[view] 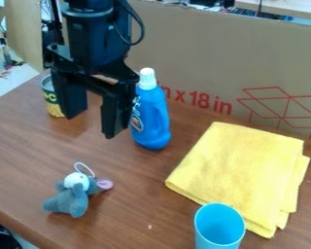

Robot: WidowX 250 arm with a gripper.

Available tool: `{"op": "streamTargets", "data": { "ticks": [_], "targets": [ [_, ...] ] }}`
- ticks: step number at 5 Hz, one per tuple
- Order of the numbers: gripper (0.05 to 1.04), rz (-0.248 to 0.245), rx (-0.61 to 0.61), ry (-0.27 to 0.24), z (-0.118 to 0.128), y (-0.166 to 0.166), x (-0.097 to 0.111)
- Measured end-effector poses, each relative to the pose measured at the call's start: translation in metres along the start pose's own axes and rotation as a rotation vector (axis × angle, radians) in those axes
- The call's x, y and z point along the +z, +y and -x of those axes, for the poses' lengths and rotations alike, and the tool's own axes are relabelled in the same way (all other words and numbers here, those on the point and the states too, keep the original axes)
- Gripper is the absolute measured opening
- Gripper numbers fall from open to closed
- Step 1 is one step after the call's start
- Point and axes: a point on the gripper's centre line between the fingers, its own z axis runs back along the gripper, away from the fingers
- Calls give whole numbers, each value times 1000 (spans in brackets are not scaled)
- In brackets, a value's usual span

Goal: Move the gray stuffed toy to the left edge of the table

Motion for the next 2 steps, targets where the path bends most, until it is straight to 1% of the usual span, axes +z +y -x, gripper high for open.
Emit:
{"op": "streamTargets", "data": {
  "ticks": [1,2],
  "targets": [
    [1003,0,-1,20,1,0,-5],
    [1003,36,-8,45,-6,8,-29]
  ]
}}
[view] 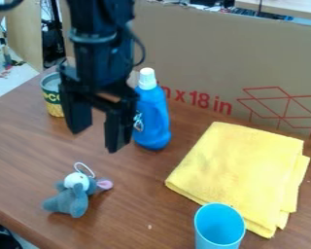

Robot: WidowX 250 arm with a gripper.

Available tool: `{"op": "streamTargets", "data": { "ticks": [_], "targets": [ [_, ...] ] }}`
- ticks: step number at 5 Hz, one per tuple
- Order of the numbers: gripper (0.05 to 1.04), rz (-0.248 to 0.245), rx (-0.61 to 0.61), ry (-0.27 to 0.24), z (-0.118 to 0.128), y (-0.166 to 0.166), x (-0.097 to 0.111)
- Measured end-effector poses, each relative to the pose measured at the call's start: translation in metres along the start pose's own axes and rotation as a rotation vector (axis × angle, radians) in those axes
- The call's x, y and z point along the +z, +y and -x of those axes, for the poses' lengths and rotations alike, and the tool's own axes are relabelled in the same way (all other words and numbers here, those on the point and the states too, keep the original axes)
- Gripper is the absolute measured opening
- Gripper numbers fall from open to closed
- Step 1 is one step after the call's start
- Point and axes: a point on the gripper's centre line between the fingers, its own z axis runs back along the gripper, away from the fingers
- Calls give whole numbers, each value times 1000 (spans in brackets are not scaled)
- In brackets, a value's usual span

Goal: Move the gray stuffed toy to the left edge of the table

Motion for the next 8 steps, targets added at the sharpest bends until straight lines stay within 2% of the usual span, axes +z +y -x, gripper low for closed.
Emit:
{"op": "streamTargets", "data": {
  "ticks": [1,2,3,5,6,7,8],
  "targets": [
    [1003,5,1,0,-8,10,-14],
    [1003,-3,42,58,-8,20,-38],
    [1003,-13,83,141,-3,31,-61],
    [1003,-1,113,243,4,40,-93],
    [968,3,149,297,8,46,-106],
    [741,19,202,303,8,50,-106],
    [618,43,220,269,0,52,-86]
  ]
}}
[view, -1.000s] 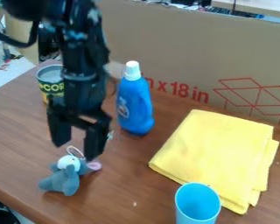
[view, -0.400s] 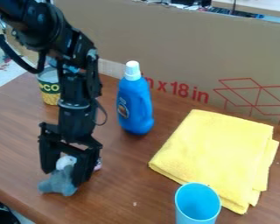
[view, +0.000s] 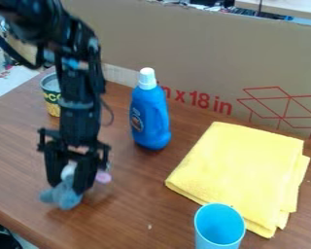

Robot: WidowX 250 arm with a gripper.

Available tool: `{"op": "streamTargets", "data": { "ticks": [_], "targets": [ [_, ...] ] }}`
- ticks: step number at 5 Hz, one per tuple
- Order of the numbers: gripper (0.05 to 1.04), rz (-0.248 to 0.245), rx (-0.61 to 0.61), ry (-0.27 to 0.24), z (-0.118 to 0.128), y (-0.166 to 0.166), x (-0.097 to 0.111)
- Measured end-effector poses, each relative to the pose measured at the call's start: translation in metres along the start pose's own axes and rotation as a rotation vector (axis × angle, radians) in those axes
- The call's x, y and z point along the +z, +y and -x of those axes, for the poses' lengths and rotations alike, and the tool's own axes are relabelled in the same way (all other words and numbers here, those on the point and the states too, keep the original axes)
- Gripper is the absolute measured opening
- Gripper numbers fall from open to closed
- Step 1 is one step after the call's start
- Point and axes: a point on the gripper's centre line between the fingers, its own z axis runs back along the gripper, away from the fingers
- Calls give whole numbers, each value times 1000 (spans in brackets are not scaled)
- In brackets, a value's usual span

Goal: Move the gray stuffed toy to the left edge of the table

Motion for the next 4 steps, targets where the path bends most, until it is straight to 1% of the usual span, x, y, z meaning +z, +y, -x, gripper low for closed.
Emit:
{"op": "streamTargets", "data": {
  "ticks": [1,2,3,4],
  "targets": [
    [599,7,35,-114,-2,12,49],
    [599,24,94,-156,-4,43,74],
    [599,2,190,-103,-7,91,70],
    [599,-2,286,-46,-5,123,62]
  ]
}}
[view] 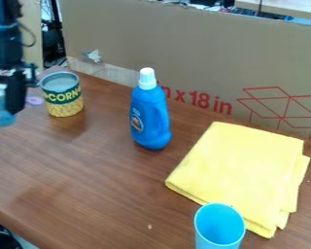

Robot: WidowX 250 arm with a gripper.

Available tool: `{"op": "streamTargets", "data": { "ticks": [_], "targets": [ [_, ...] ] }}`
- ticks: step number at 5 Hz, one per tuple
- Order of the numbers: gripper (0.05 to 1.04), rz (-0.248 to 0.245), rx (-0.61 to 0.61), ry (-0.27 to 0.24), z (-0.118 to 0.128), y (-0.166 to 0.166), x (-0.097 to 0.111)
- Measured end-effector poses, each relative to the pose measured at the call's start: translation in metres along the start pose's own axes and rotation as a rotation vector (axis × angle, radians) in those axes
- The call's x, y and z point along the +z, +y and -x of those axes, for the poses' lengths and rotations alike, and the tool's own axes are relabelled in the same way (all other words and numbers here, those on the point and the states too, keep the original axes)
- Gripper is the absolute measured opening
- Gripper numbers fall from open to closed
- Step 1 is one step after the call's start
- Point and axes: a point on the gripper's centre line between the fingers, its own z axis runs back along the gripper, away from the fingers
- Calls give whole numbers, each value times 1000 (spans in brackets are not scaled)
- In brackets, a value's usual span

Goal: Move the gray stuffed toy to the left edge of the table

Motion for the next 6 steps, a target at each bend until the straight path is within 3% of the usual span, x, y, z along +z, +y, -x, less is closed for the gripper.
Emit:
{"op": "streamTargets", "data": {
  "ticks": [1,2,3,4,5,6],
  "targets": [
    [599,-18,111,91,5,28,-18],
    [599,-30,158,124,3,37,-34],
    [599,-44,145,45,-6,37,-51],
    [599,1,153,2,-25,30,-73],
    [599,24,143,-51,-36,27,-75],
    [643,30,143,-52,-39,26,-72]
  ]
}}
